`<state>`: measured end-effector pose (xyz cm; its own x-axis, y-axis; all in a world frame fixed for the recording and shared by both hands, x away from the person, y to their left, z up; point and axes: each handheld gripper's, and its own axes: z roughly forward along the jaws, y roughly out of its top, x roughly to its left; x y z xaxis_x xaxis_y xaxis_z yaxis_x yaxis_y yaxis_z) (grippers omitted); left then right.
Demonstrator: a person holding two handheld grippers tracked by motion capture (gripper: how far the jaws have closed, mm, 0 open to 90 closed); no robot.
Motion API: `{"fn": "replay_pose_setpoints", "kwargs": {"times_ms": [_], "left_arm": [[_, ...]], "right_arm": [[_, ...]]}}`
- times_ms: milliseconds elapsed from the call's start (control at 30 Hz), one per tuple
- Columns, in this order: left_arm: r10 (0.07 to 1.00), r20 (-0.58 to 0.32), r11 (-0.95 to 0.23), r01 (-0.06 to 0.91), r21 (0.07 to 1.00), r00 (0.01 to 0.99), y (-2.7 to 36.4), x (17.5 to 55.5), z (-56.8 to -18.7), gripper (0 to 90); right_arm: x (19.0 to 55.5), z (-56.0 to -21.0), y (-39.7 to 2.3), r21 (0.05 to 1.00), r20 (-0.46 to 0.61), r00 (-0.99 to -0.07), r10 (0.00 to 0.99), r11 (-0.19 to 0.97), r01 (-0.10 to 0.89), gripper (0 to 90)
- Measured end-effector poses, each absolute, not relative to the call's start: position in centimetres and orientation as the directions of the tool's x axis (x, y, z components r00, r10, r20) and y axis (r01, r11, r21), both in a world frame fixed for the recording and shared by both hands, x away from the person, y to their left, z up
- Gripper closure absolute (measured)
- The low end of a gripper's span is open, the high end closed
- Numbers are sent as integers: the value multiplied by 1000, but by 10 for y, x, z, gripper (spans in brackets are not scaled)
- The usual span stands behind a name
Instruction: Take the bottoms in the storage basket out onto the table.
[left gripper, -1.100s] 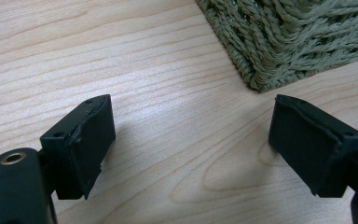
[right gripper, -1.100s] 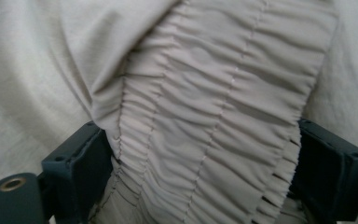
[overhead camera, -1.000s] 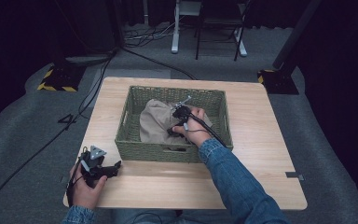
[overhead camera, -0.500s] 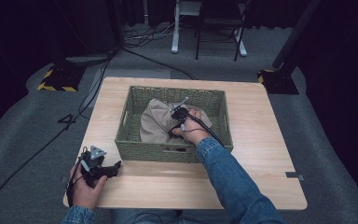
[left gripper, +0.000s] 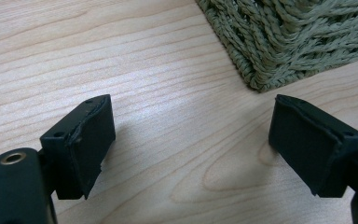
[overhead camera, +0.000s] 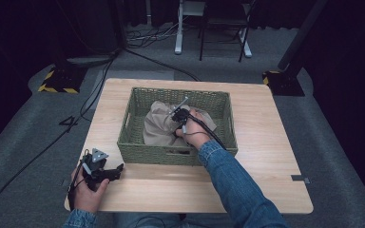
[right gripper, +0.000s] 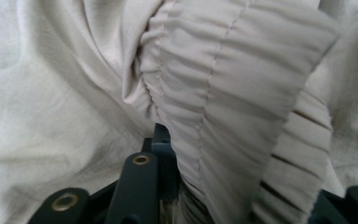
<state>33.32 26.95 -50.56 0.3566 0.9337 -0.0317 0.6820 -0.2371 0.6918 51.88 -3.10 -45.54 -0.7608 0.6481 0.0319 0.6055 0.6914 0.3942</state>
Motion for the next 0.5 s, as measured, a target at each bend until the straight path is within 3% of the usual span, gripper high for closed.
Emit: {"fn": "replay_pose_setpoints", "kwargs": {"times_ms": [333,500], "left_arm": [[934,-32,-237,682,692,357,270,333,-506,149],[934,-32,-237,682,692,357,270,333,-506,149]], "right_arm": [[514,-442,-32,434,12,-779,627,699,569,739],[509,-425,-35,498,20,-783,622,673,547,741]]}}
